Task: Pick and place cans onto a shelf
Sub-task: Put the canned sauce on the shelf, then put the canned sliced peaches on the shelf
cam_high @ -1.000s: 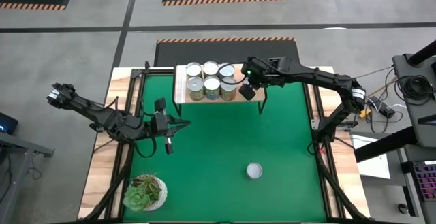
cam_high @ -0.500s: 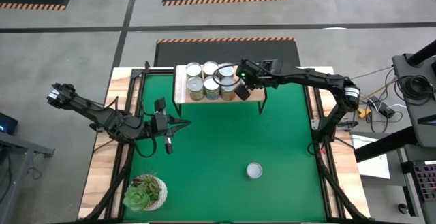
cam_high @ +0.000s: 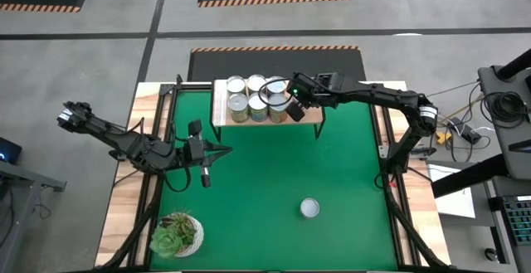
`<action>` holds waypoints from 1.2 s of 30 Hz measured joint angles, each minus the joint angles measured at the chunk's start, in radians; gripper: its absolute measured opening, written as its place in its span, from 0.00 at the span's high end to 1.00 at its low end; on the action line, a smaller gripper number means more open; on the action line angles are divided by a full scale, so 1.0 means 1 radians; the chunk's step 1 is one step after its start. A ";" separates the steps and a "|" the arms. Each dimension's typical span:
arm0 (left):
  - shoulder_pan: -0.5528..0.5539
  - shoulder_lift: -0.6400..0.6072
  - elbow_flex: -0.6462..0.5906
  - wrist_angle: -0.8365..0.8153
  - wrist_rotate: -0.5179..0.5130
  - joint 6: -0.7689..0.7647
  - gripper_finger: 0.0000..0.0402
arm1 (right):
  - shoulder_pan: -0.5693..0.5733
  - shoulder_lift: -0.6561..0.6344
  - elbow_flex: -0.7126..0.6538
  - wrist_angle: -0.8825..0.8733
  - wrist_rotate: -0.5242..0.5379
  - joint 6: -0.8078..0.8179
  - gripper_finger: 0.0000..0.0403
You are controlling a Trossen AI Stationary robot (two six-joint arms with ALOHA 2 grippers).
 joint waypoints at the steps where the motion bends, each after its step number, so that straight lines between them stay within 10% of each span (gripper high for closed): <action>1: 0.000 0.000 0.000 0.000 0.000 -0.003 1.00 | 0.000 0.000 0.000 0.001 0.001 -0.001 0.98; 20: -0.001 0.000 0.000 0.000 0.001 -0.011 1.00 | 0.079 -0.119 0.060 -0.030 -0.199 0.019 0.98; 36: -0.008 0.000 0.000 -0.001 0.034 -0.055 1.00 | 0.726 -0.195 -0.303 -0.089 -0.288 0.303 0.94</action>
